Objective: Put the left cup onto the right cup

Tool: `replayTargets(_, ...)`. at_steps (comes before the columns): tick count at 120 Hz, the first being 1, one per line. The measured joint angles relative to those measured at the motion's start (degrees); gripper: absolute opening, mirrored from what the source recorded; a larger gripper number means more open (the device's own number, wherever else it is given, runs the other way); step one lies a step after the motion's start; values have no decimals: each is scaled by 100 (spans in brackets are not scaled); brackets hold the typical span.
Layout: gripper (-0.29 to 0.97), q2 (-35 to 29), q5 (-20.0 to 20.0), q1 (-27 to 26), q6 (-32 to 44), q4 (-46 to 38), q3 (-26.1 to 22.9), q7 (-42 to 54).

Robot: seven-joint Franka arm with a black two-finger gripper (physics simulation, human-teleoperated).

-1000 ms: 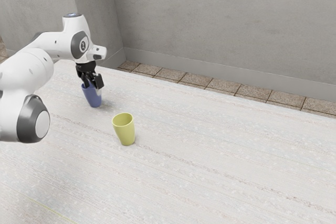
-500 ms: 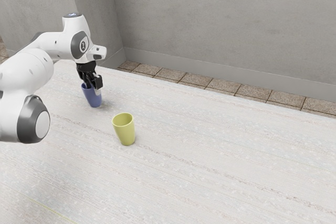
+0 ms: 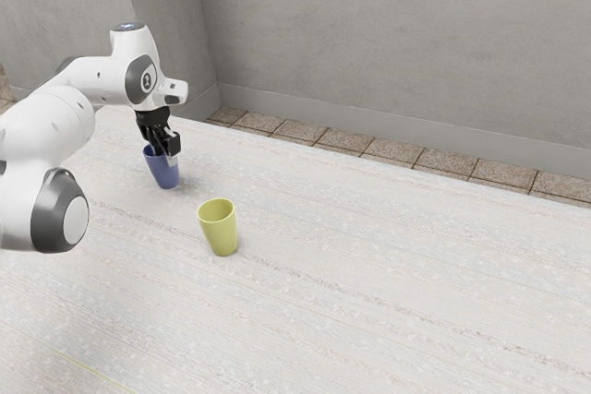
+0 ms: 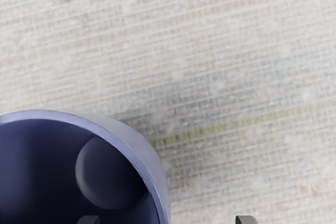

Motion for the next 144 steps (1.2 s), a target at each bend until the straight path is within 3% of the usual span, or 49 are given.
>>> replayTargets(144,-6,79,9,0,175,9,0,2)
